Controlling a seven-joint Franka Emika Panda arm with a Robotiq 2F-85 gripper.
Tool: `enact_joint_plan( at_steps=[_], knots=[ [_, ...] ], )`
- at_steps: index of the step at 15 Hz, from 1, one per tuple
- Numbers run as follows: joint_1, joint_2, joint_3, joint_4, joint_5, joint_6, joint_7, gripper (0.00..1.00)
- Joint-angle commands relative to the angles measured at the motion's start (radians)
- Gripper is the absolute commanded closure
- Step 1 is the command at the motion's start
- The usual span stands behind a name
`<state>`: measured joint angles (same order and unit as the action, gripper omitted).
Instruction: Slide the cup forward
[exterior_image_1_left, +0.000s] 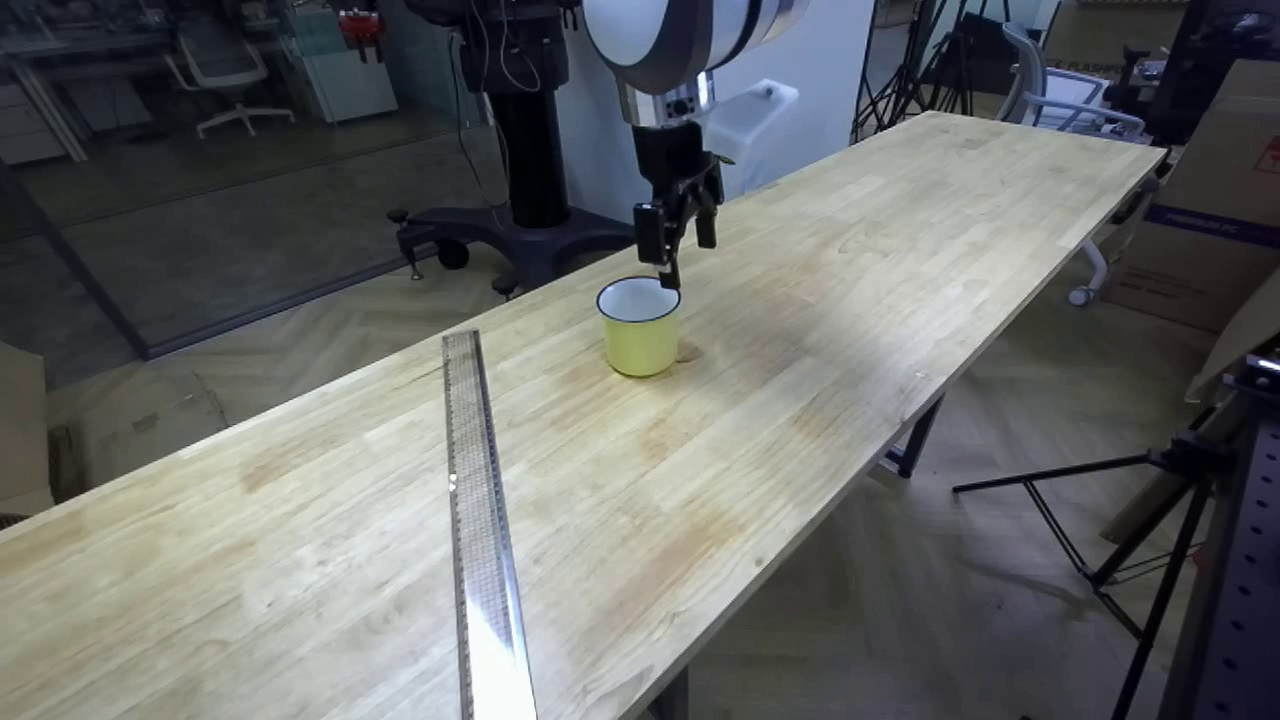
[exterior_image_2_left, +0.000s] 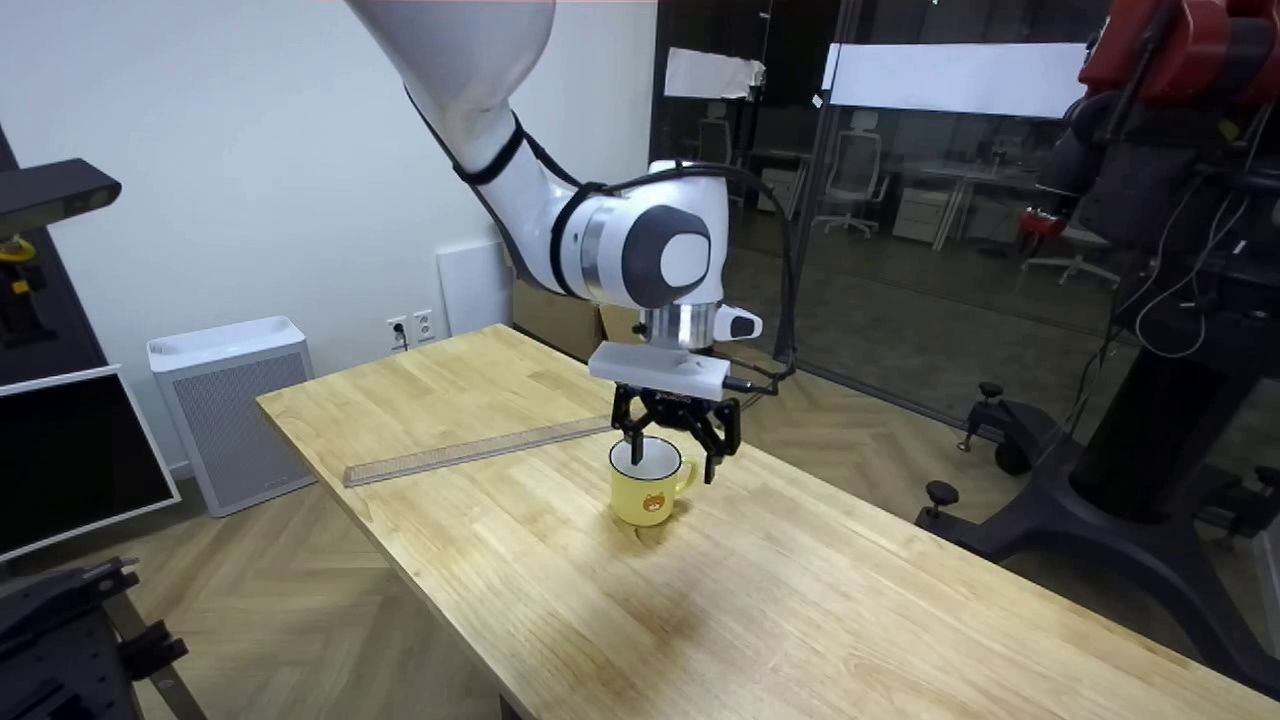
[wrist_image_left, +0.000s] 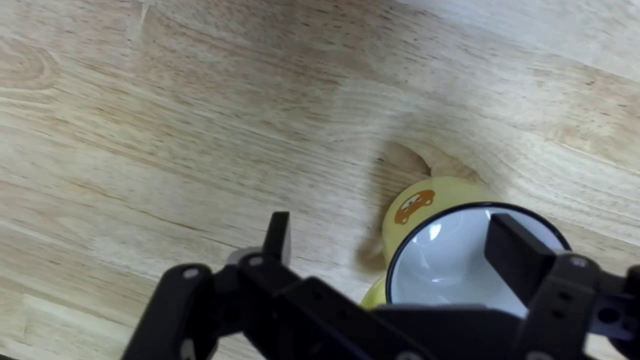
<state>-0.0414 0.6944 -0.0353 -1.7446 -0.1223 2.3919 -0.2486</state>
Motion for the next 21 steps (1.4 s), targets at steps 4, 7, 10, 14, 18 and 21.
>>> enact_joint_plan(
  at_steps=[4,7,10,14,18,21],
  knots=[
    [-0.002,0.099,0.004,0.141,-0.014,-0.036,0.012,0.00],
    [-0.005,0.133,0.014,0.184,-0.006,-0.044,0.004,0.00],
    [-0.013,0.158,0.027,0.209,0.009,-0.042,-0.001,0.25],
    [-0.030,0.173,0.055,0.224,0.034,-0.020,-0.011,0.49],
    [-0.045,0.172,0.088,0.223,0.069,-0.004,-0.030,0.75],
    [-0.058,0.162,0.119,0.207,0.099,0.008,-0.061,0.95]
  ],
)
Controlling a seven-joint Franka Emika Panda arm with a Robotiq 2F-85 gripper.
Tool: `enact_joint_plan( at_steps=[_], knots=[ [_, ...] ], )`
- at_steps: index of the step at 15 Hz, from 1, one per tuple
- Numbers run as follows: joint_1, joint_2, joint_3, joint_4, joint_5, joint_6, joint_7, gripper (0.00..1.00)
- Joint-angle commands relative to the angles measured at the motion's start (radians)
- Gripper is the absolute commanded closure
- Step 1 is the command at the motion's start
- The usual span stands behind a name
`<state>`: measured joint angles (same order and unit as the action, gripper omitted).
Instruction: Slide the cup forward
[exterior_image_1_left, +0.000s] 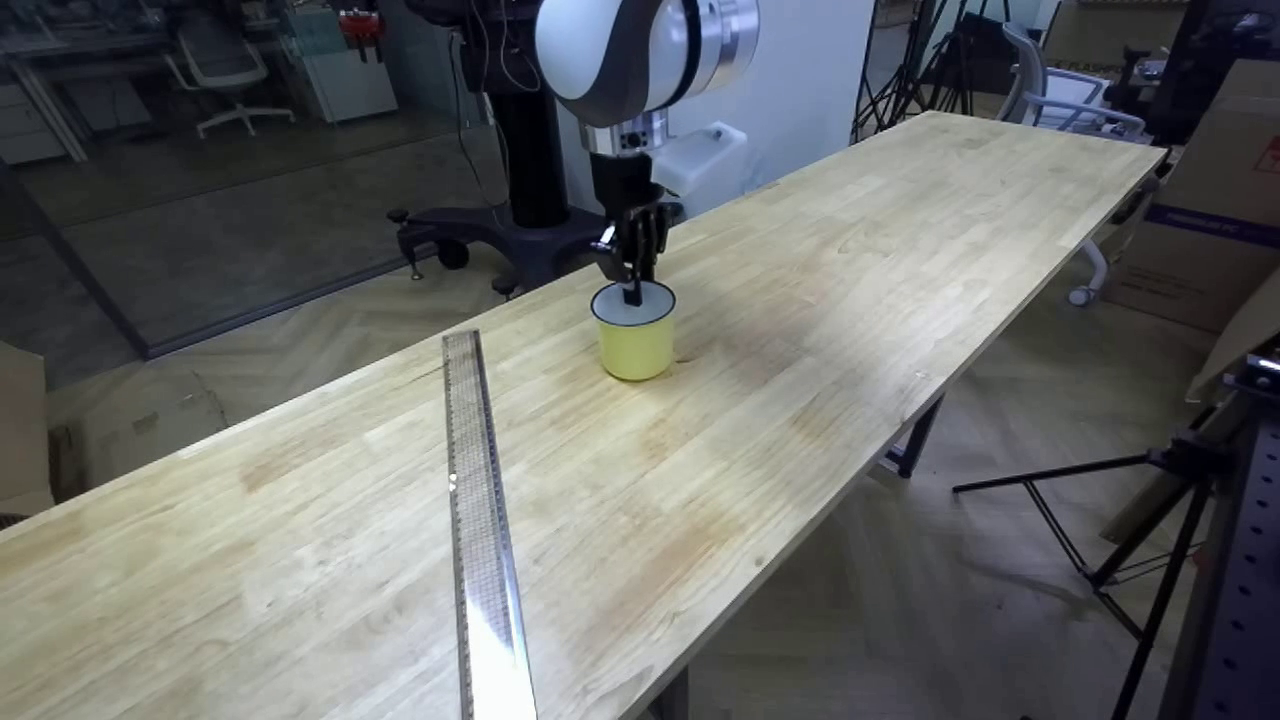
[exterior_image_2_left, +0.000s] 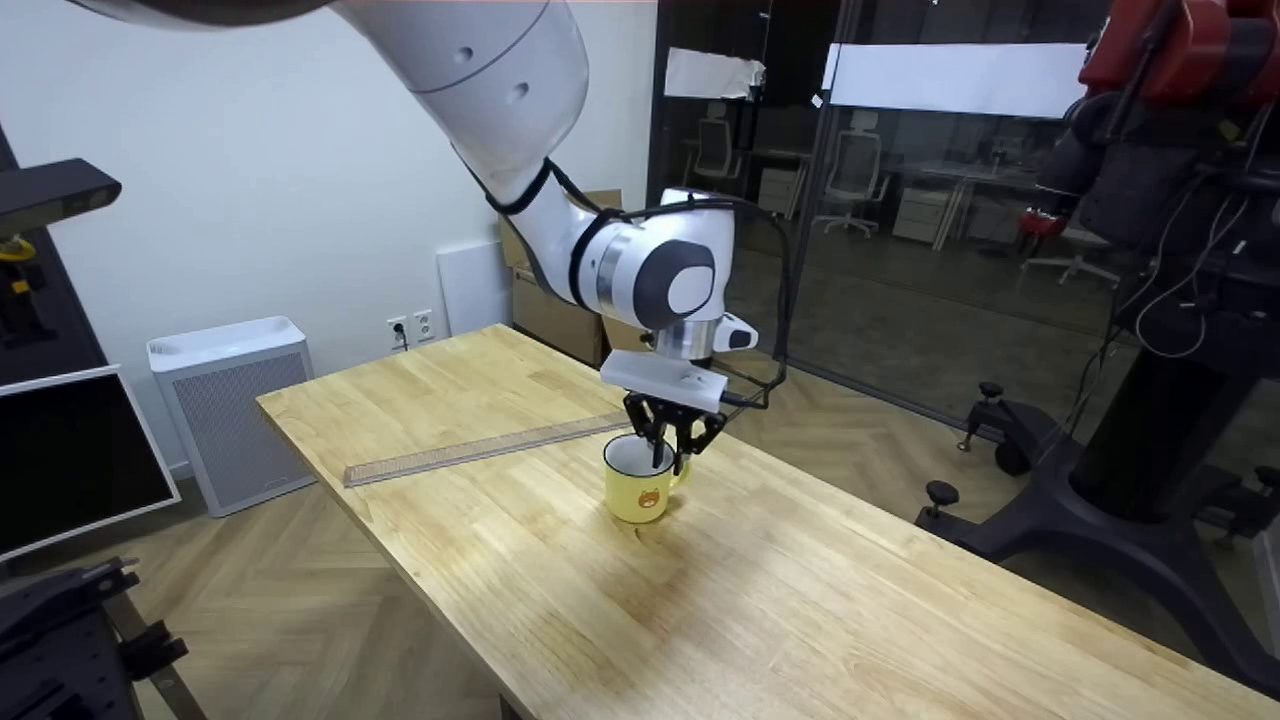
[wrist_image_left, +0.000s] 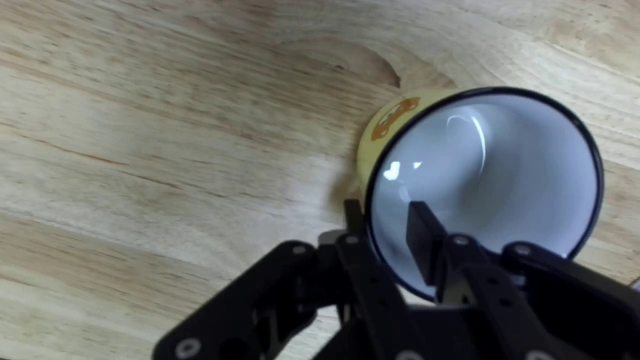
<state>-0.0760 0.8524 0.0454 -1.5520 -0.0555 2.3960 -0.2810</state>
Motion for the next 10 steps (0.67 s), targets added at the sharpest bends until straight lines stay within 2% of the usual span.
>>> enact_joint_plan(
  at_steps=[1,7,10],
  knots=[
    [-0.026,-0.001,0.046,0.007,0.039,0.007,-0.037,0.99],
    [-0.030,-0.050,0.056,-0.073,0.071,0.021,-0.043,0.98],
    [-0.027,-0.098,0.052,-0.167,0.078,0.062,-0.021,0.98]
  ],
)
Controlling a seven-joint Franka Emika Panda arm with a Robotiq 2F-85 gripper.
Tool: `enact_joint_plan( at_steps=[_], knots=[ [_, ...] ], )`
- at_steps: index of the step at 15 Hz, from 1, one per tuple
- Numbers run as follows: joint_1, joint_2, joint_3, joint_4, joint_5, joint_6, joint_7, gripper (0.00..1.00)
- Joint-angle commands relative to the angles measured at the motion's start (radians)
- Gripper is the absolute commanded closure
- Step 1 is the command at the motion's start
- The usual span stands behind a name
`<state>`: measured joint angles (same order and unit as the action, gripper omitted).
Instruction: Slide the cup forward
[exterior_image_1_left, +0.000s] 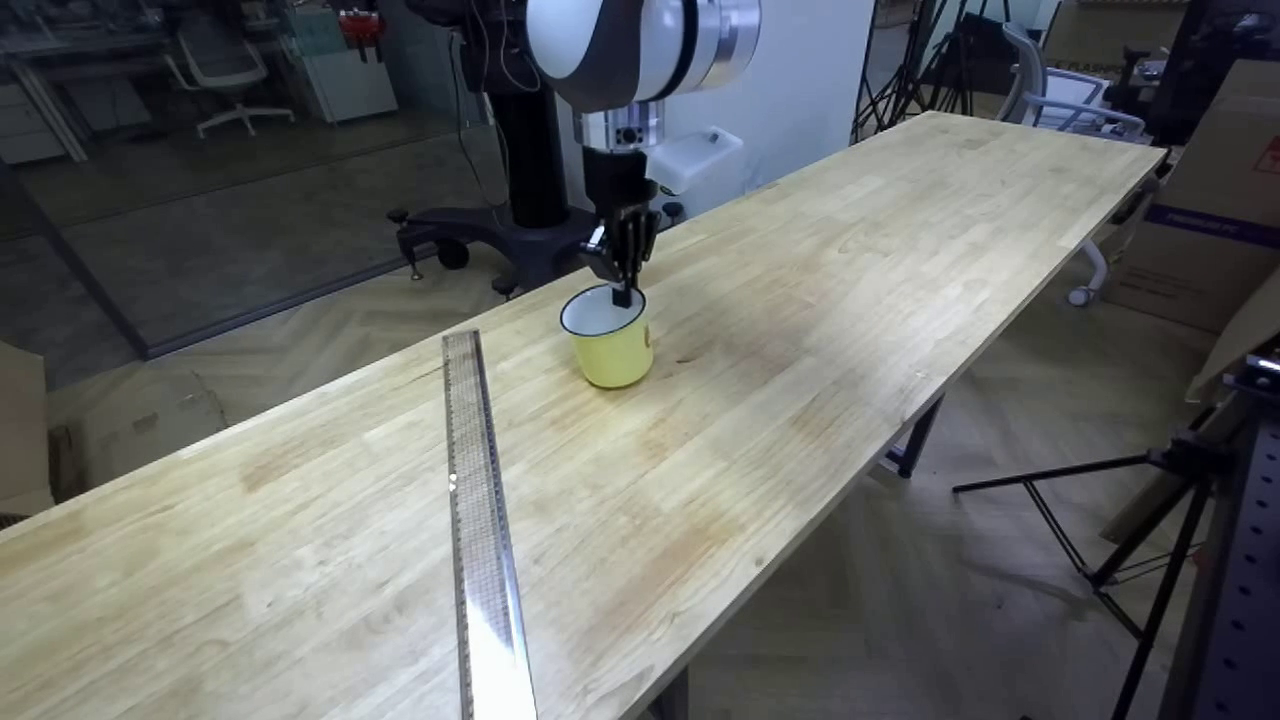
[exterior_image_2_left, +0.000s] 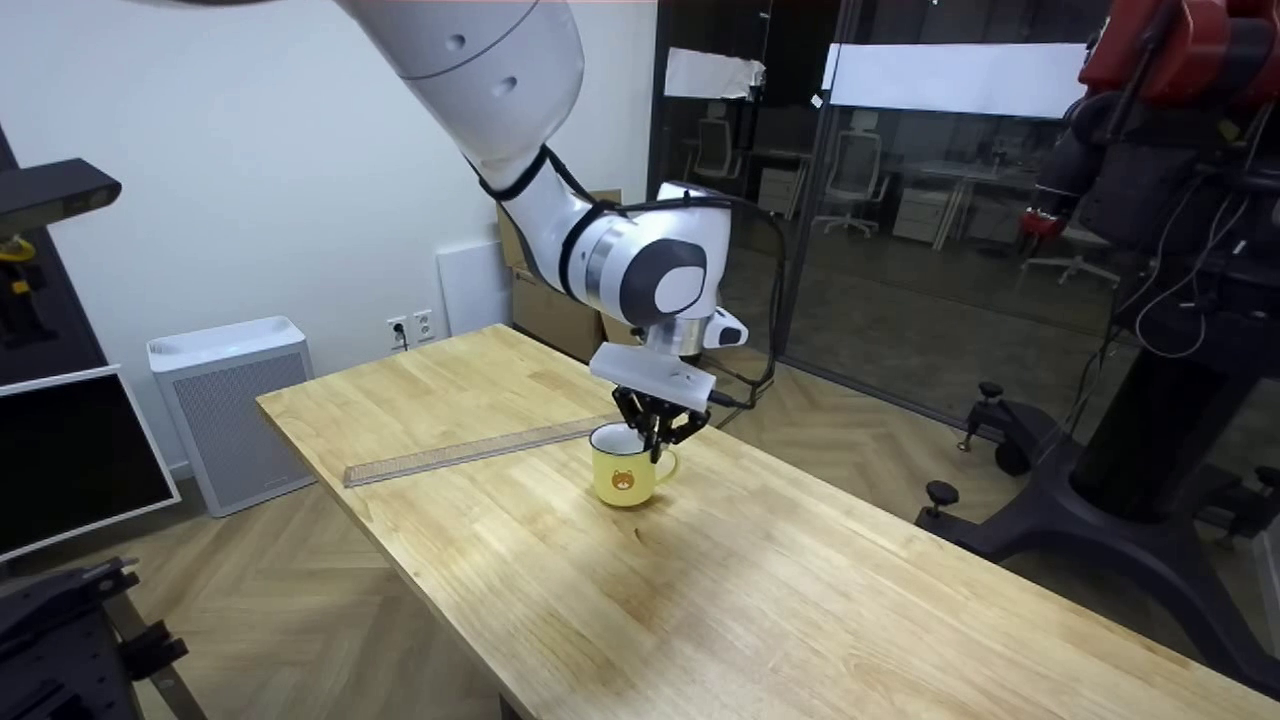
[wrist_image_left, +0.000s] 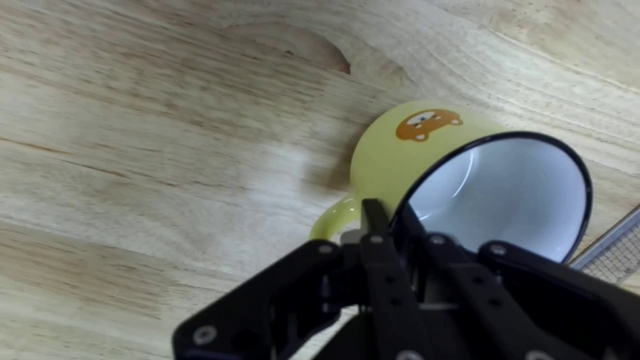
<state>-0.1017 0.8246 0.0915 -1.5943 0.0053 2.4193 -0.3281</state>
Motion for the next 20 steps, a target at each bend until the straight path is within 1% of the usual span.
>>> enact_joint_plan(
  at_steps=[1,3,8,10,13,14,15,18,20],
  knots=[
    [-0.005,-0.092,0.011,-0.168,0.028,0.056,0.029,0.98],
    [-0.013,-0.144,0.023,-0.268,0.060,0.092,0.029,0.98],
    [-0.019,-0.286,0.022,-0.523,0.133,0.185,0.067,0.98],
    [-0.020,-0.327,0.020,-0.595,0.153,0.210,0.074,0.98],
    [-0.026,-0.372,0.018,-0.668,0.170,0.225,0.073,0.98],
    [-0.025,-0.383,0.014,-0.685,0.168,0.230,0.076,0.66],
    [-0.021,-0.396,0.007,-0.701,0.162,0.231,0.083,0.65],
    [-0.006,-0.444,-0.016,-0.740,0.141,0.231,0.106,0.47],
    [0.008,-0.482,-0.035,-0.762,0.122,0.232,0.127,0.33]
  ],
)
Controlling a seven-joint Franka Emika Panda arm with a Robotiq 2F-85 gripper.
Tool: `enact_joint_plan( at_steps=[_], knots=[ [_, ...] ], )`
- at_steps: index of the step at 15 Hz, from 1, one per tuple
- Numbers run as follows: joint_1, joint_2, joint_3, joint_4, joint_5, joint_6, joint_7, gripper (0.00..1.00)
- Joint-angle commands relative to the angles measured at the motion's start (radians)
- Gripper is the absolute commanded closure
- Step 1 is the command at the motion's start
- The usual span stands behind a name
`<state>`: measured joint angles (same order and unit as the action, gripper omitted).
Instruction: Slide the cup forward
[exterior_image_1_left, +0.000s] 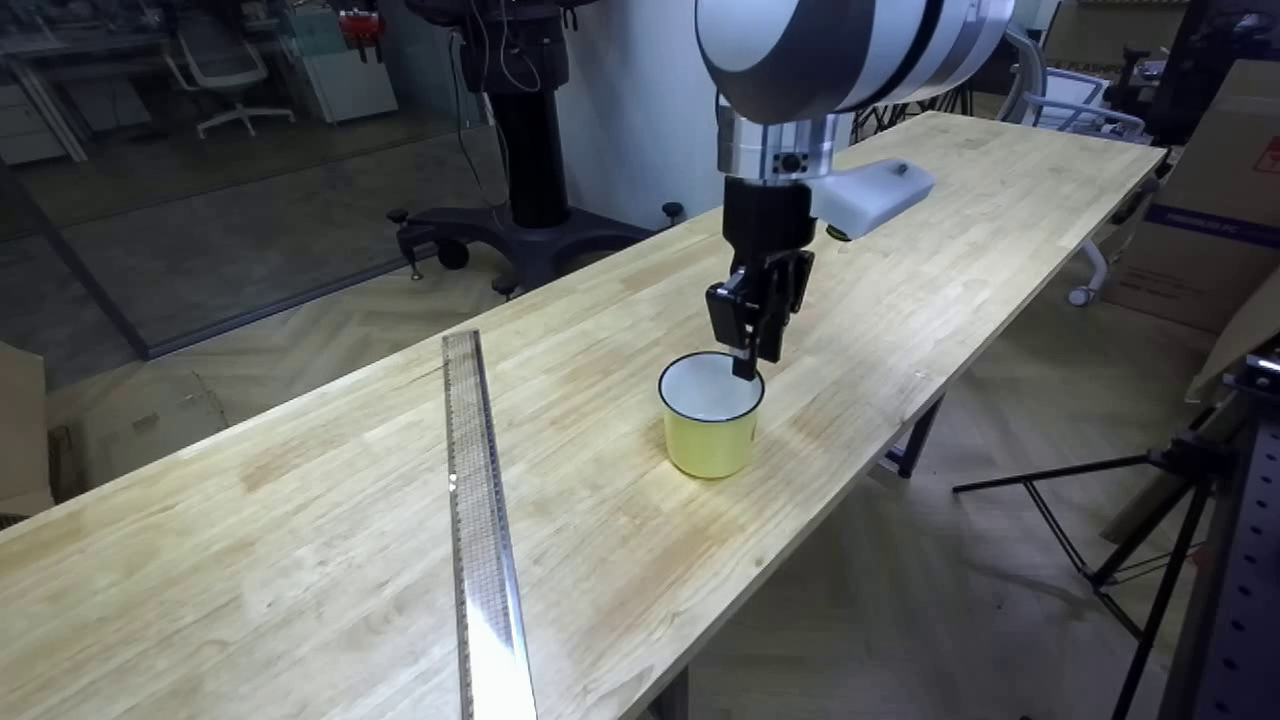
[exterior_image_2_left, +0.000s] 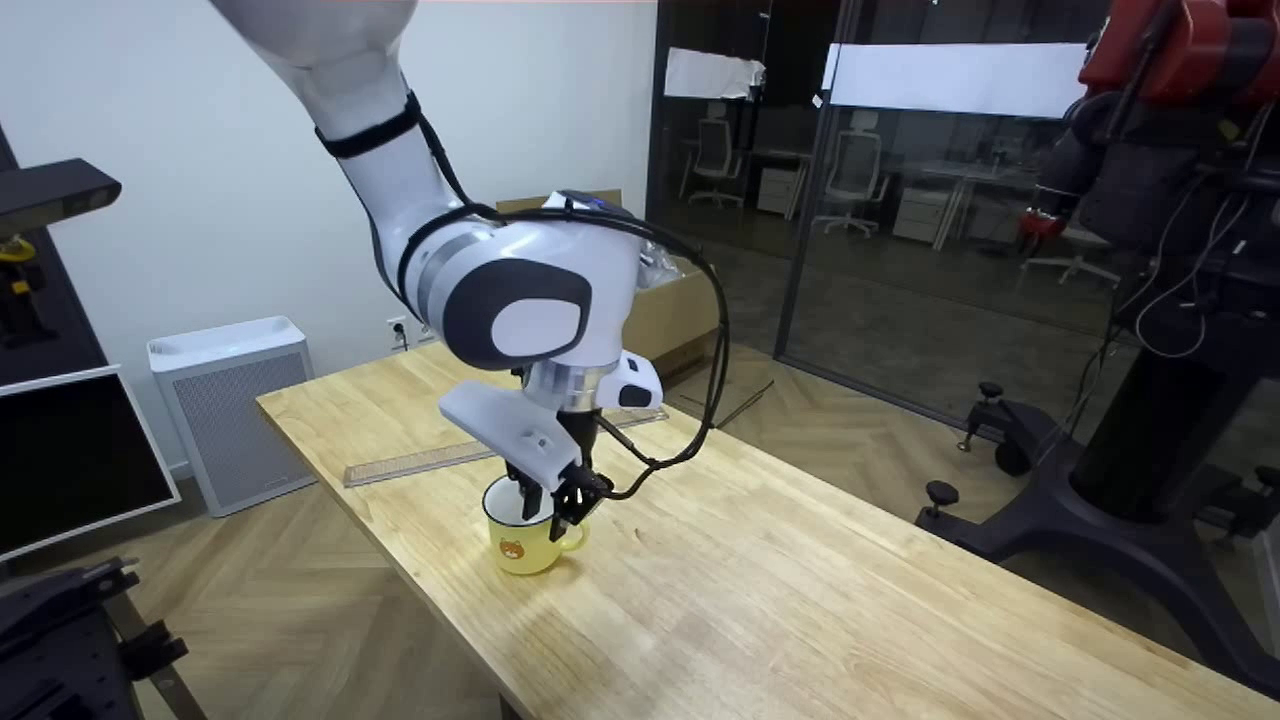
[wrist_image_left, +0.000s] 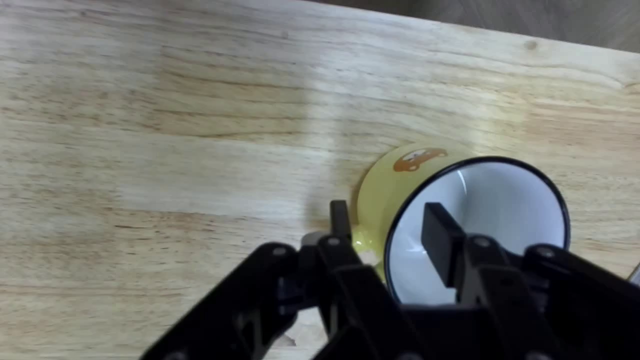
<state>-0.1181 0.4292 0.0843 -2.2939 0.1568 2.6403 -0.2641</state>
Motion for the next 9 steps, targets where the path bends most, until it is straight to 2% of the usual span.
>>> enact_joint_plan(
  at_steps=[1,4,6,9],
  knots=[
    [0.029,-0.105,-0.036,-0.073,-0.036,0.010,0.072,0.27],
    [0.052,-0.171,-0.064,-0.105,-0.071,0.004,0.114,0.05],
    [0.070,-0.213,-0.084,-0.122,-0.108,-0.006,0.151,0.00],
    [0.090,-0.269,-0.106,-0.138,-0.171,-0.035,0.211,0.00]
  ],
)
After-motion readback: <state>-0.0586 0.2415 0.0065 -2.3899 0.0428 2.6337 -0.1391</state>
